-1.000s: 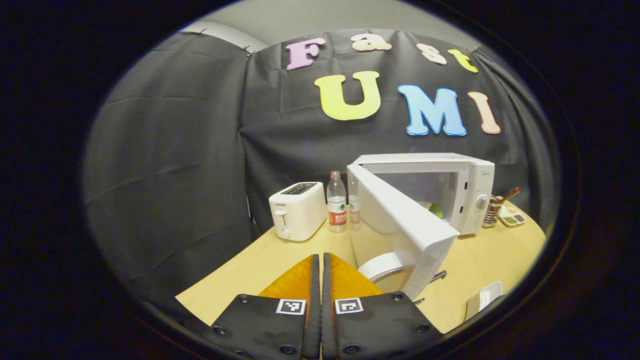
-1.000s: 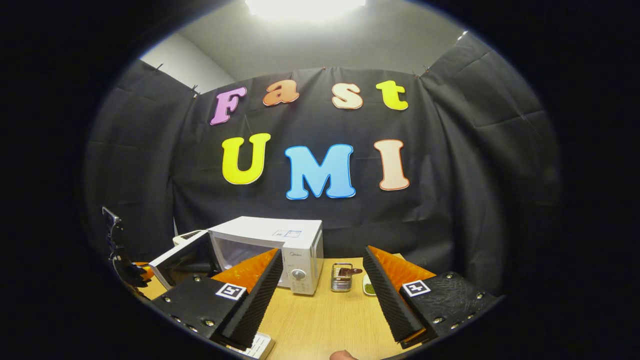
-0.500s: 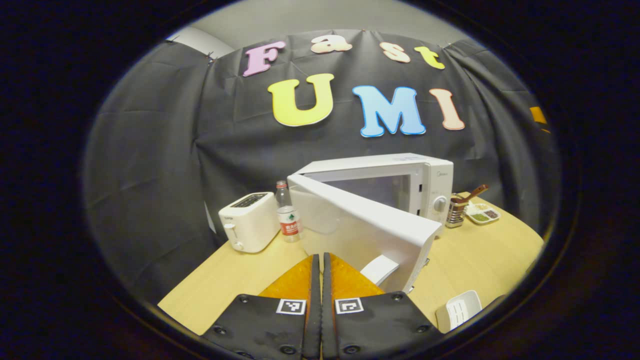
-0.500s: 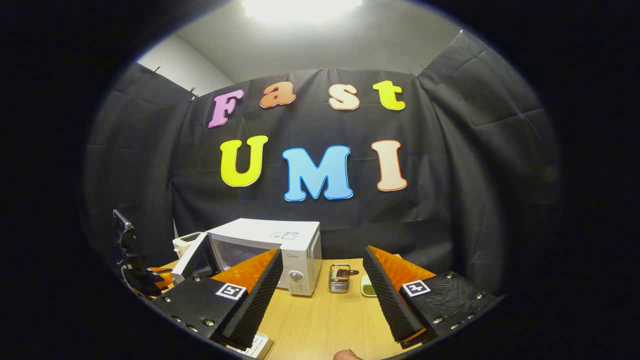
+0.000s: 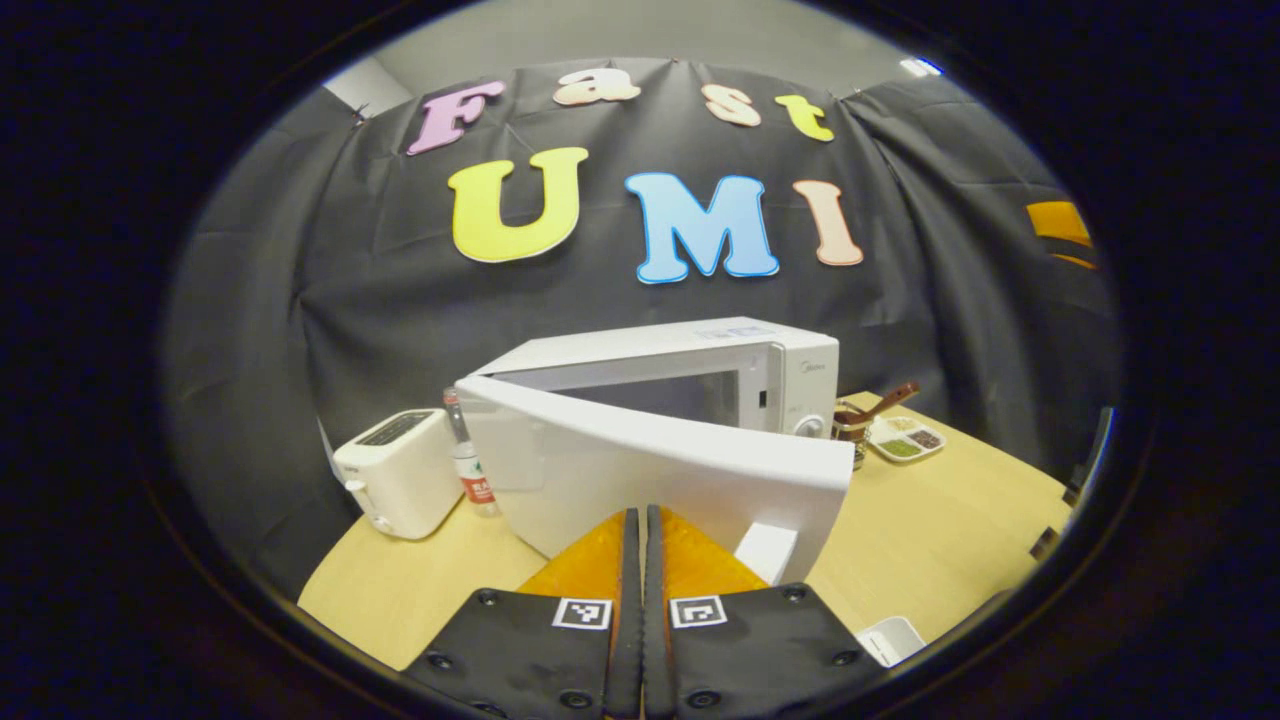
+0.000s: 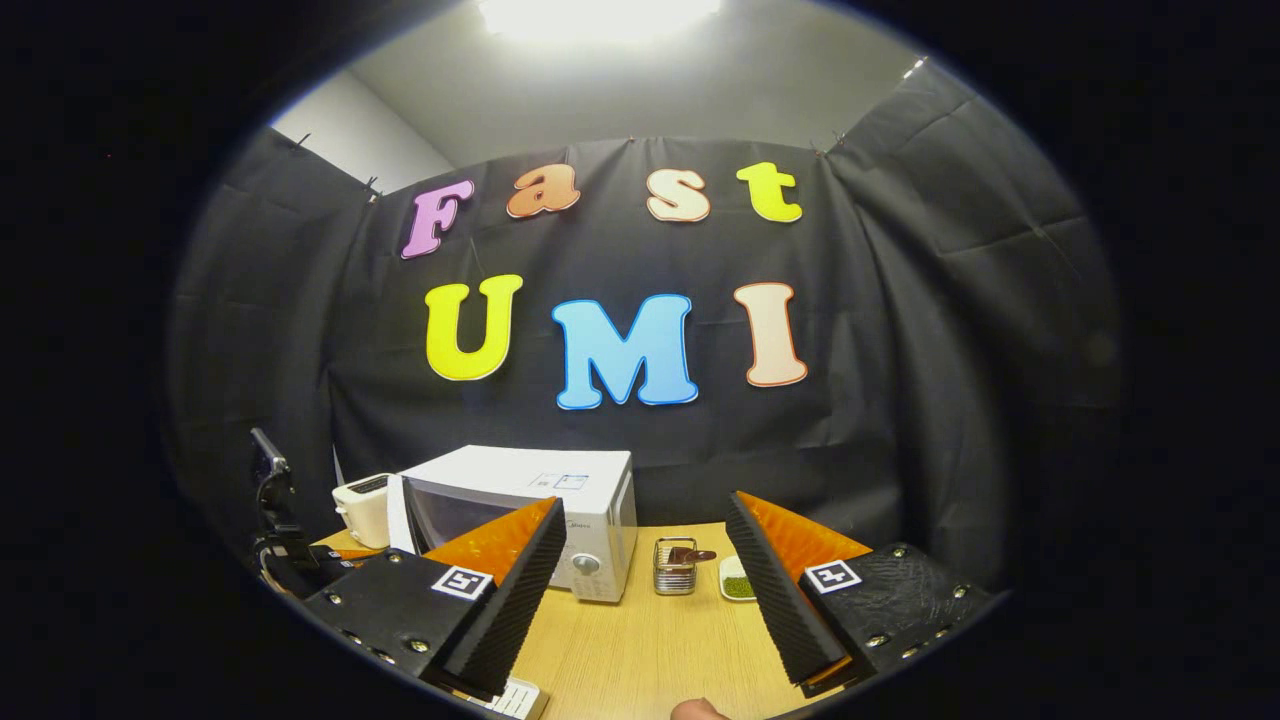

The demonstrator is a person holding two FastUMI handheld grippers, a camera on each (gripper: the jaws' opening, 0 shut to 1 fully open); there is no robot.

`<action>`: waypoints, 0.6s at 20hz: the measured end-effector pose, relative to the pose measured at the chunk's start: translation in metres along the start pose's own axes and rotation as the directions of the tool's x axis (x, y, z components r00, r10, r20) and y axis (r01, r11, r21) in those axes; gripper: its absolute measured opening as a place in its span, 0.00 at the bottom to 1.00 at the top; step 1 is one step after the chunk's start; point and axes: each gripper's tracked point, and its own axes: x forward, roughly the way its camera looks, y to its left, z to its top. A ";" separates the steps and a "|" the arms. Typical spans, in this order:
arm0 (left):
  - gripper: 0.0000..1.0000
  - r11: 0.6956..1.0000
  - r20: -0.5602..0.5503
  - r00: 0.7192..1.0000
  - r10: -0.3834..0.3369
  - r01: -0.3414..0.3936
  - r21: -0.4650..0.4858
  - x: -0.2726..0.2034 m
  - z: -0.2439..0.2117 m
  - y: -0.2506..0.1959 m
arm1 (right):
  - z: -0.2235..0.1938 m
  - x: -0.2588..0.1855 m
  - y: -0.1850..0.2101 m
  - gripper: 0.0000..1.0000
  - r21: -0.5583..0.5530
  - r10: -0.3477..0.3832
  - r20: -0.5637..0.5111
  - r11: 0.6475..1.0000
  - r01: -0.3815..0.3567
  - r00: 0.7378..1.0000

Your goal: Open the microwave oven with the left hand, put the food in, and close the microwave oven.

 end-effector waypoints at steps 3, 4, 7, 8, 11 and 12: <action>0.07 0.999 -0.001 0.999 -0.036 0.036 -0.013 0.021 0.005 -0.007 | 0.001 0.001 -0.007 0.97 0.013 -0.031 -0.002 0.999 0.031 1.000; 0.07 0.999 0.000 0.999 -0.042 0.042 -0.013 0.026 0.007 -0.008 | 0.000 0.001 -0.010 0.98 0.013 -0.043 -0.003 0.999 0.043 0.999; 0.07 0.998 -0.007 0.998 -0.065 0.065 -0.015 0.046 0.009 -0.015 | 0.000 -0.003 -0.020 0.98 0.019 -0.078 -0.004 0.997 0.078 0.997; 0.07 0.997 -0.010 0.997 -0.073 0.073 -0.015 0.052 0.010 -0.017 | -0.001 -0.003 -0.024 0.98 0.027 -0.091 -0.004 0.995 0.091 0.996; 0.07 0.996 -0.011 0.996 -0.084 0.084 -0.008 0.073 0.019 -0.018 | -0.002 -0.005 -0.035 0.98 0.048 -0.130 -0.005 0.990 0.131 0.991; 0.07 0.997 -0.012 0.996 -0.083 0.083 -0.008 0.080 0.020 -0.017 | 0.000 -0.006 -0.037 0.98 0.056 -0.138 0.002 0.989 0.138 0.990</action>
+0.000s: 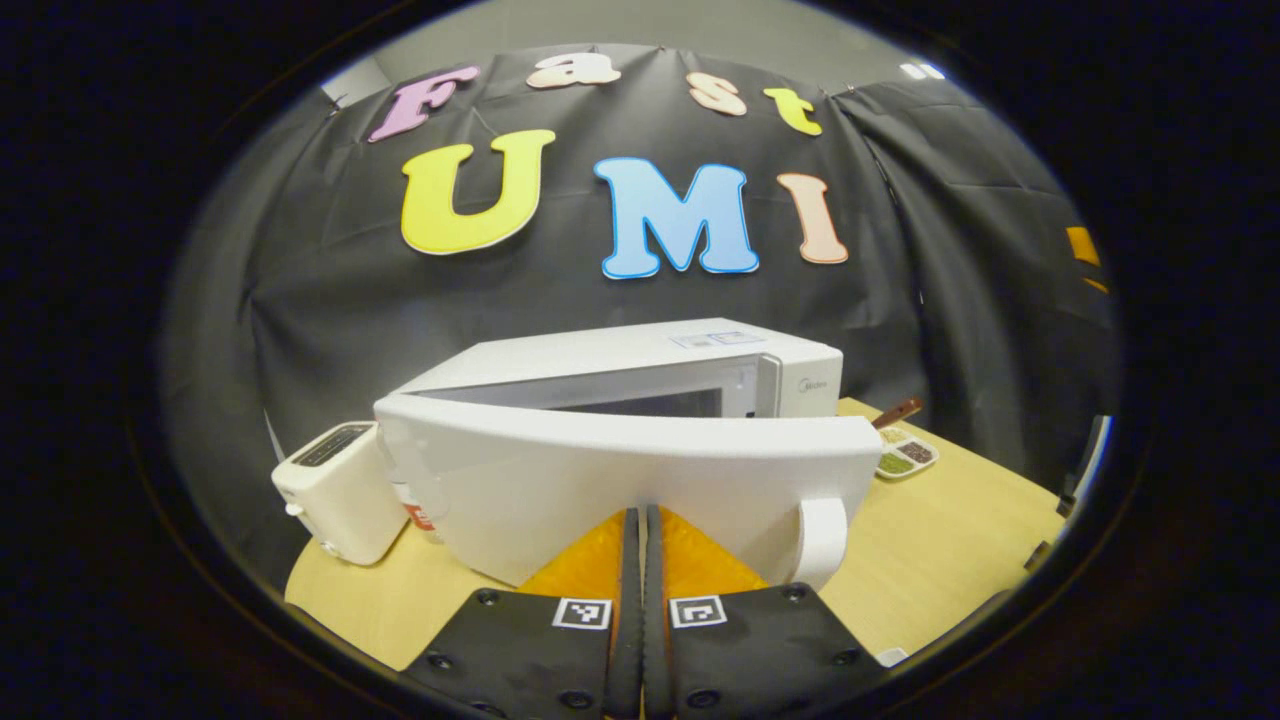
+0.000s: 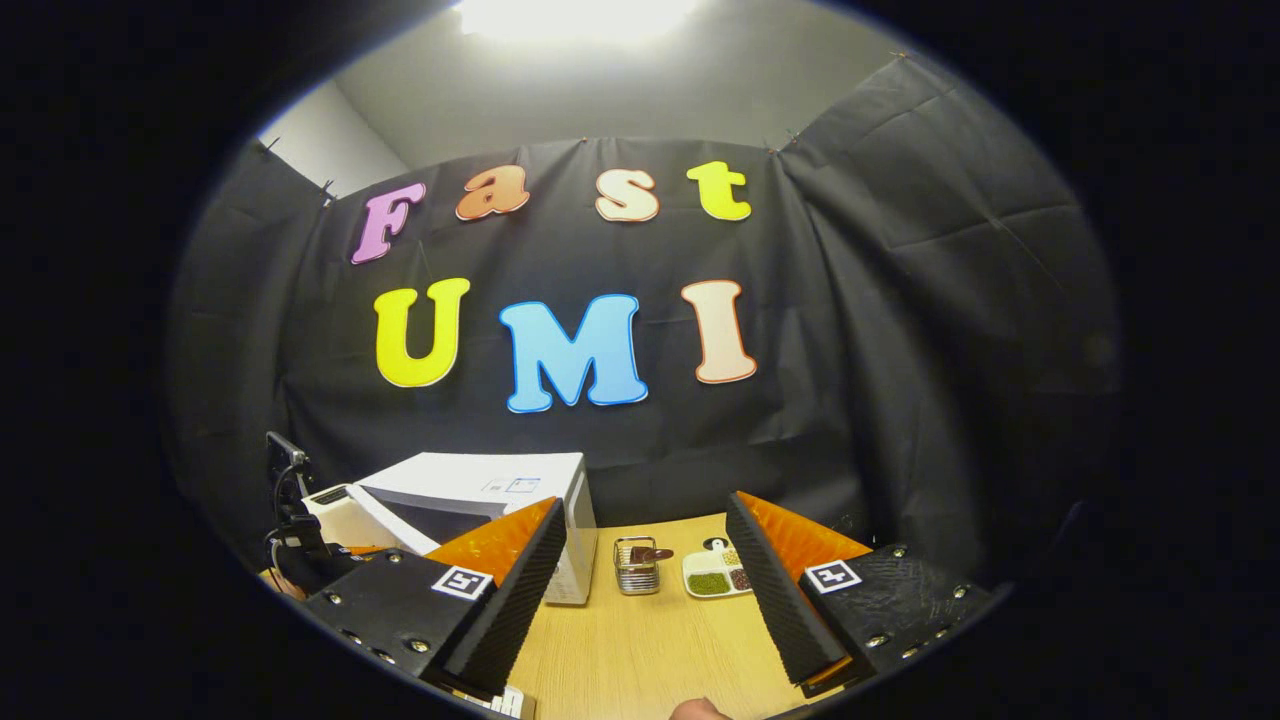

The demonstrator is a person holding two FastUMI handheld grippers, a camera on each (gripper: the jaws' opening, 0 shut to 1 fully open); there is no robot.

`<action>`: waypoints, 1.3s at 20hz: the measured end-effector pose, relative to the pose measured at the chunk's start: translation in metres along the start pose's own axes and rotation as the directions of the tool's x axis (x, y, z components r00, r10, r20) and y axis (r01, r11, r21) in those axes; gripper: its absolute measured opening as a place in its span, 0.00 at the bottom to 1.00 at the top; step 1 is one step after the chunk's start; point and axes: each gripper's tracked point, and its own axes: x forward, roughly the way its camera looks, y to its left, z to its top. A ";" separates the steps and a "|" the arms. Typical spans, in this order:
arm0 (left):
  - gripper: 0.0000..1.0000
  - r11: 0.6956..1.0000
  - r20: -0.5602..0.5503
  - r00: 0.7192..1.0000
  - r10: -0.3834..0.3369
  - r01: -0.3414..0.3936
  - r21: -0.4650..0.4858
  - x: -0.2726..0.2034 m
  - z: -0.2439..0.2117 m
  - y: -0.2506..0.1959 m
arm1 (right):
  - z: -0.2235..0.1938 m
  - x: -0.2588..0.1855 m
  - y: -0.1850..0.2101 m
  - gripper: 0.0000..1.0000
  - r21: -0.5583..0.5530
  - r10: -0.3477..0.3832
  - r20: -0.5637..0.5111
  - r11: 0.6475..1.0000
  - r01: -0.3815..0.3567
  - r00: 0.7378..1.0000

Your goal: Open the microwave oven with the left hand, put the food in, and close the microwave oven.

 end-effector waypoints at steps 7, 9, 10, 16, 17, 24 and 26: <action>0.07 1.000 0.002 1.000 -0.003 0.003 -0.011 0.042 0.011 0.001 | 0.005 -0.004 -0.013 0.98 -0.005 -0.052 0.019 0.999 0.052 0.998; 0.07 1.000 0.002 1.000 -0.002 0.003 -0.021 0.055 0.015 0.003 | 0.002 -0.004 -0.014 0.98 -0.010 -0.062 0.012 0.998 0.062 0.998; 0.07 1.000 0.003 1.000 0.002 -0.002 -0.022 0.062 0.017 0.003 | 0.001 -0.005 -0.016 0.98 -0.014 -0.067 0.008 0.998 0.067 0.998; 0.07 0.998 0.006 0.999 0.035 -0.035 -0.048 0.080 0.021 0.006 | -0.010 -0.005 -0.021 0.98 -0.051 -0.093 -0.036 0.995 0.091 0.995; 0.07 0.998 0.016 0.999 0.034 -0.033 -0.048 0.084 0.025 0.006 | -0.010 -0.003 -0.020 0.98 -0.053 -0.093 -0.037 0.995 0.090 0.995; 0.07 0.994 0.027 0.999 0.037 -0.034 -0.102 0.078 0.040 -0.004 | -0.011 -0.005 0.011 0.98 -0.064 -0.018 -0.047 0.998 0.015 0.999; 0.07 0.993 0.066 0.997 0.040 -0.032 -0.110 0.057 0.057 -0.009 | -0.010 -0.010 0.022 0.98 -0.072 0.027 -0.039 0.997 -0.030 0.999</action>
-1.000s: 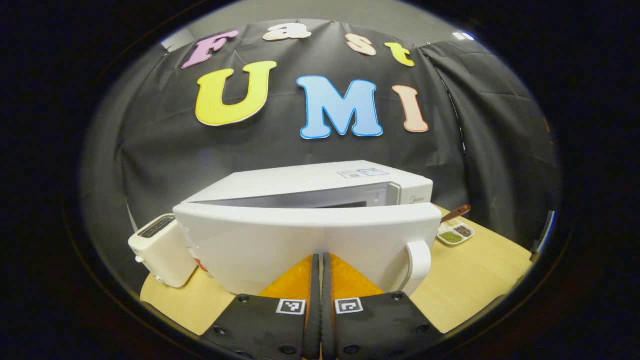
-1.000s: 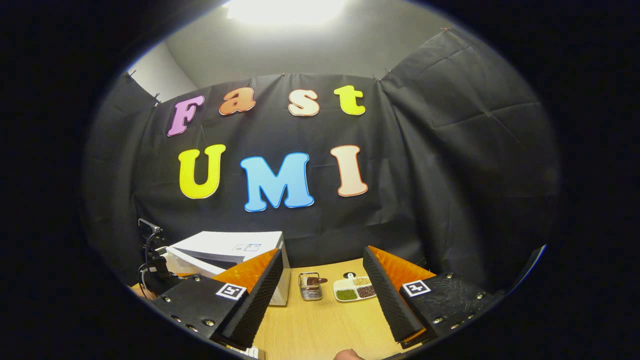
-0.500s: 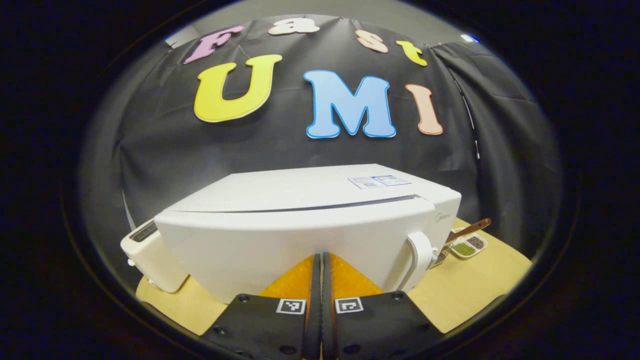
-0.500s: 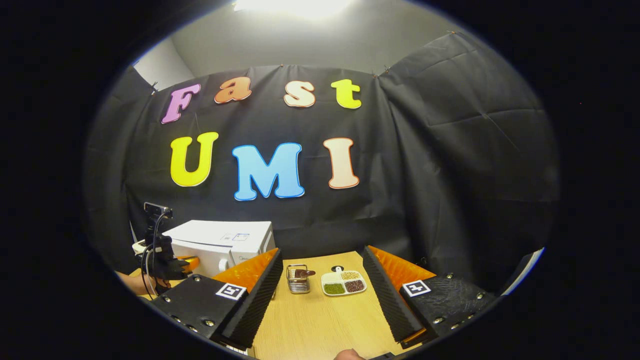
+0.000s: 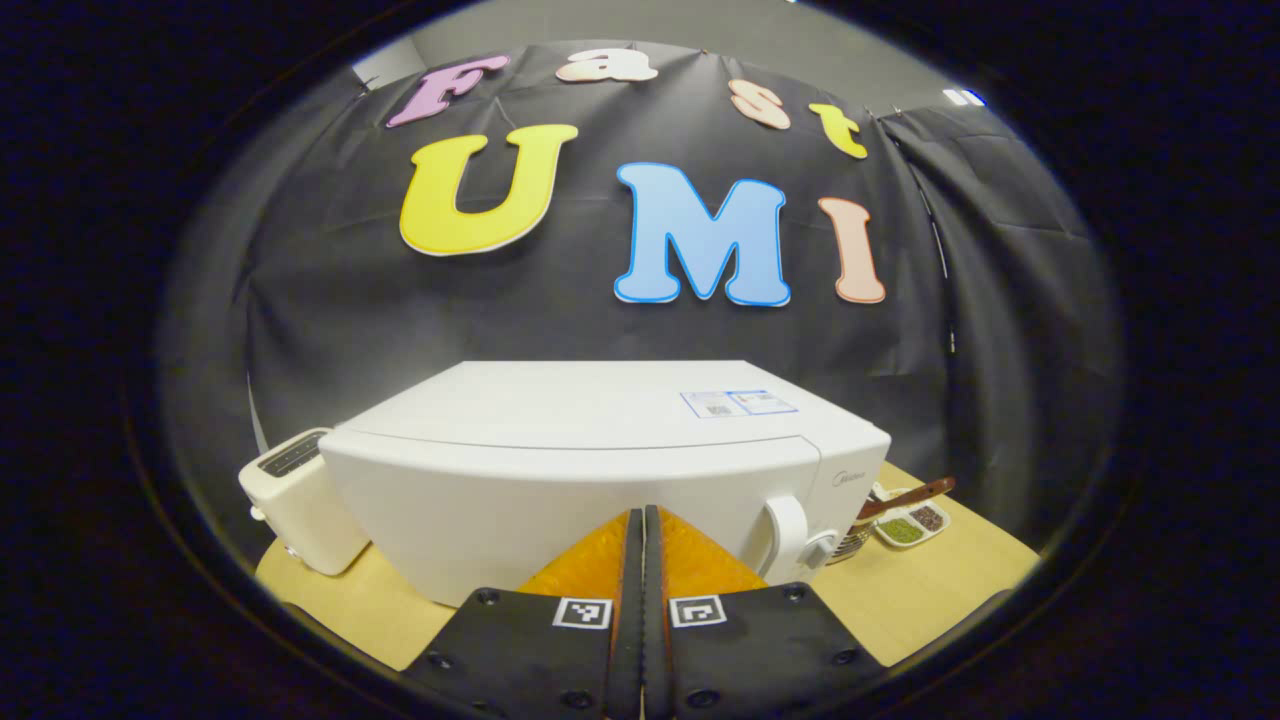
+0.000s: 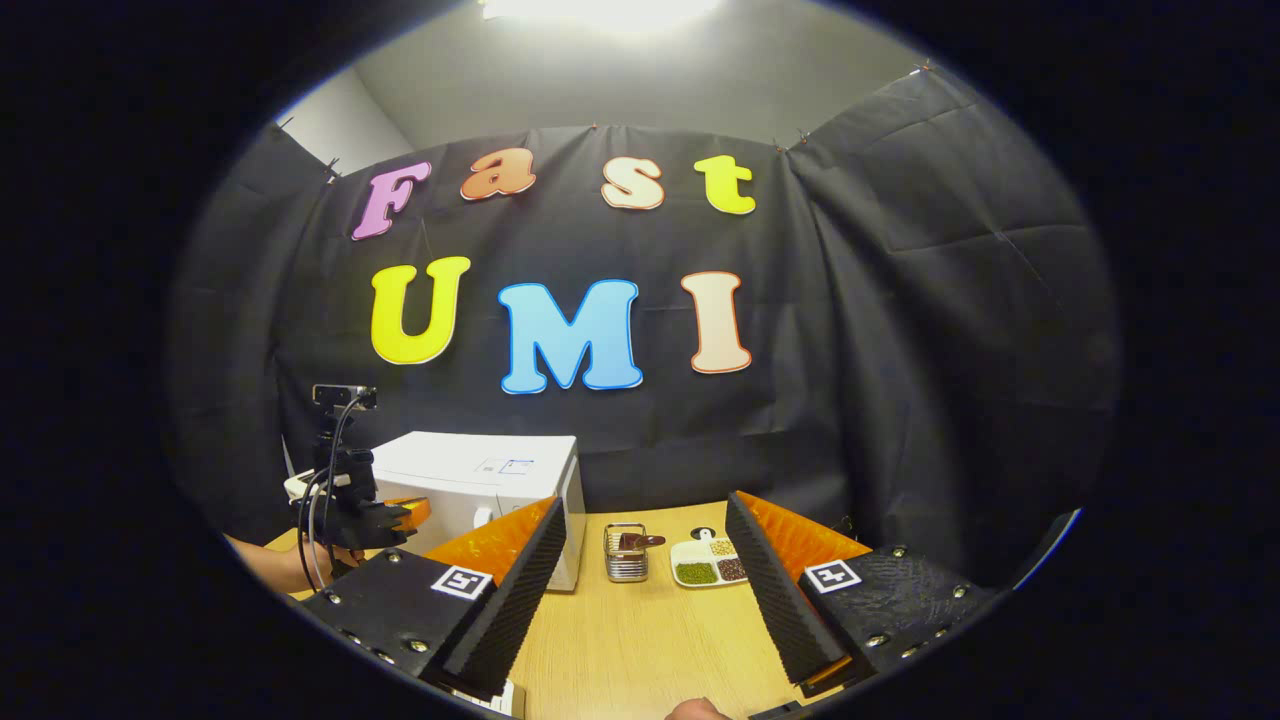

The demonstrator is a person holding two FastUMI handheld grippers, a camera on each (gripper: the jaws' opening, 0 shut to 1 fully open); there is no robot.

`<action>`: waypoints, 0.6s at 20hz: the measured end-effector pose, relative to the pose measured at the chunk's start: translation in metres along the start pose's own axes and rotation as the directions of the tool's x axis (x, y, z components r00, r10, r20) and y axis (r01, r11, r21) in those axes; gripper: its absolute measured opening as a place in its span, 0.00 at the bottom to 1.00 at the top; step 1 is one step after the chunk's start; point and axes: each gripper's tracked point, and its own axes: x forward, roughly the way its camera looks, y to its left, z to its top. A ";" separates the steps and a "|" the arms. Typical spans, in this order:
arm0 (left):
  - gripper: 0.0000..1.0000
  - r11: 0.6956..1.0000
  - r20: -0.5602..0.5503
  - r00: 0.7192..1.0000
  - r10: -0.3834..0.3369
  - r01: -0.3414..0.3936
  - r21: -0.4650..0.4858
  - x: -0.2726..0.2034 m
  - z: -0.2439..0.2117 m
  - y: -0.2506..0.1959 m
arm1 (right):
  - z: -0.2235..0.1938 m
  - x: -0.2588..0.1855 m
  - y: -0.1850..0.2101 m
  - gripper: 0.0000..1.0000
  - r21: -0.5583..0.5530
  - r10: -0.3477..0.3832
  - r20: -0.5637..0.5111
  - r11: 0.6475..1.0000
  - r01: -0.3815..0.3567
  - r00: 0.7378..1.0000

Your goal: Open the microwave oven with the left hand, put the food in, and close the microwave oven.

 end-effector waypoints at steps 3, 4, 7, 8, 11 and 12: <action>0.07 1.000 0.062 0.998 -0.002 0.003 -0.019 -0.050 0.031 -0.010 | -0.001 -0.006 0.006 0.98 -0.023 0.044 0.001 0.999 -0.044 0.999; 0.07 1.000 0.080 0.997 0.002 -0.001 -0.012 -0.067 0.039 -0.014 | 0.000 -0.010 0.008 0.98 -0.016 0.060 0.009 0.998 -0.060 0.998; 0.07 1.000 0.126 0.992 0.021 -0.023 0.015 -0.115 0.059 -0.016 | 0.000 -0.019 0.010 0.98 -0.008 0.084 0.026 0.996 -0.084 0.996; 0.07 0.999 0.138 0.990 0.032 -0.035 0.020 -0.131 0.064 -0.017 | -0.002 -0.023 0.009 0.97 -0.006 0.093 0.029 0.996 -0.092 0.995; 0.07 0.997 0.157 0.986 0.064 -0.069 0.025 -0.174 0.071 -0.016 | -0.002 -0.034 0.010 0.98 0.006 0.120 0.046 0.993 -0.120 0.992; 0.07 0.996 0.162 0.984 0.075 -0.080 0.026 -0.187 0.072 -0.015 | -0.002 -0.039 0.010 0.98 0.011 0.127 0.050 0.992 -0.128 0.991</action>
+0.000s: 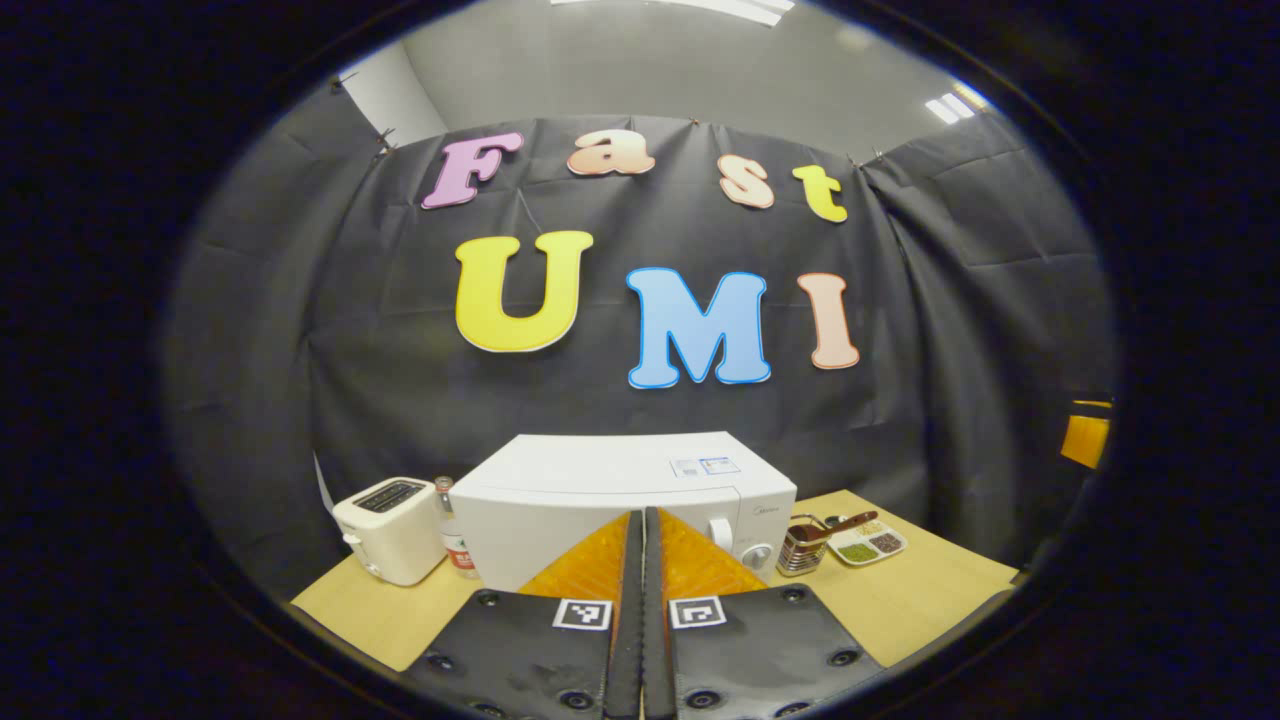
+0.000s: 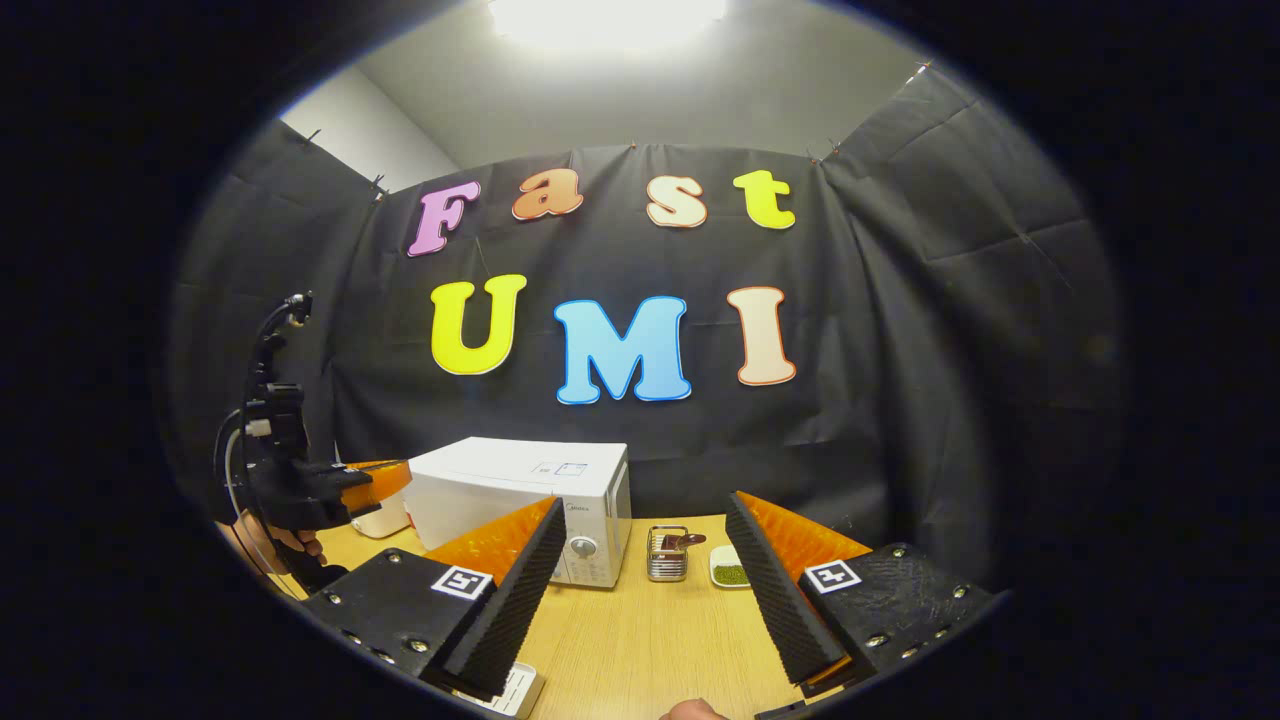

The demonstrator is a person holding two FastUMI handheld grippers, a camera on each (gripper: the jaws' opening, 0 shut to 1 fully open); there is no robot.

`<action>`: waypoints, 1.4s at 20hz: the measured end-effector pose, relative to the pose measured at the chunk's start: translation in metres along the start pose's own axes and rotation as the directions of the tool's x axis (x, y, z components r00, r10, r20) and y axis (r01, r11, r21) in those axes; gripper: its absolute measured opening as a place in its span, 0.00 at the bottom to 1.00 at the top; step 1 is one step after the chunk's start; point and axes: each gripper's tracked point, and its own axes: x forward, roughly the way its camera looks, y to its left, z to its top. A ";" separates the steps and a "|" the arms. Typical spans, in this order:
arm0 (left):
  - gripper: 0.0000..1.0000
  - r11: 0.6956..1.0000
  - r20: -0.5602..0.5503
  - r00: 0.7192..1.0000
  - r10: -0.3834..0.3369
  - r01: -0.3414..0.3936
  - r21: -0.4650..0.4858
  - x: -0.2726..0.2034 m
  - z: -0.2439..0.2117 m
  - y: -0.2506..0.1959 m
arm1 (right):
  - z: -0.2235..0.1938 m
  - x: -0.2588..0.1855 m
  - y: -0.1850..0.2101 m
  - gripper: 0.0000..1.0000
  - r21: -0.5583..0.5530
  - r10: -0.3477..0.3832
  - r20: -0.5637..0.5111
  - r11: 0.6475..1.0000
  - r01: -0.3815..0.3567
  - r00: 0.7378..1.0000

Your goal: Open the microwave oven with the left hand, put the food in, and close the microwave oven.

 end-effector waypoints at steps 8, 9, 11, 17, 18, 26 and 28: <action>0.07 0.996 0.033 0.996 0.081 -0.082 0.028 -0.089 0.017 0.022 | 0.007 -0.015 0.024 0.97 0.017 0.057 0.020 0.998 -0.058 0.998; 0.07 0.995 0.044 0.995 0.086 -0.088 0.037 -0.099 0.021 0.025 | 0.009 -0.016 0.028 0.97 0.013 0.059 0.027 0.998 -0.060 0.998; 0.16 0.994 0.073 0.993 0.087 -0.091 0.054 -0.114 0.030 0.030 | 0.010 -0.016 0.034 0.97 0.004 0.049 0.033 0.999 -0.049 0.998; 1.00 0.994 0.139 0.984 0.109 -0.112 0.013 -0.149 0.039 0.060 | 0.014 -0.018 0.062 0.98 0.015 0.040 0.049 0.999 -0.041 0.998; 1.00 0.992 0.136 0.983 0.121 -0.124 0.014 -0.153 0.036 0.067 | 0.015 -0.019 0.067 0.98 0.014 0.041 0.055 0.999 -0.042 0.998; 0.93 0.986 0.179 0.970 0.165 -0.169 0.009 -0.168 0.050 0.104 | 0.020 -0.025 0.084 0.98 0.006 0.026 0.072 1.000 -0.026 0.997; 0.93 0.986 0.192 0.968 0.161 -0.166 0.013 -0.170 0.055 0.107 | 0.023 -0.027 0.088 0.98 -0.005 0.024 0.080 1.000 -0.024 0.997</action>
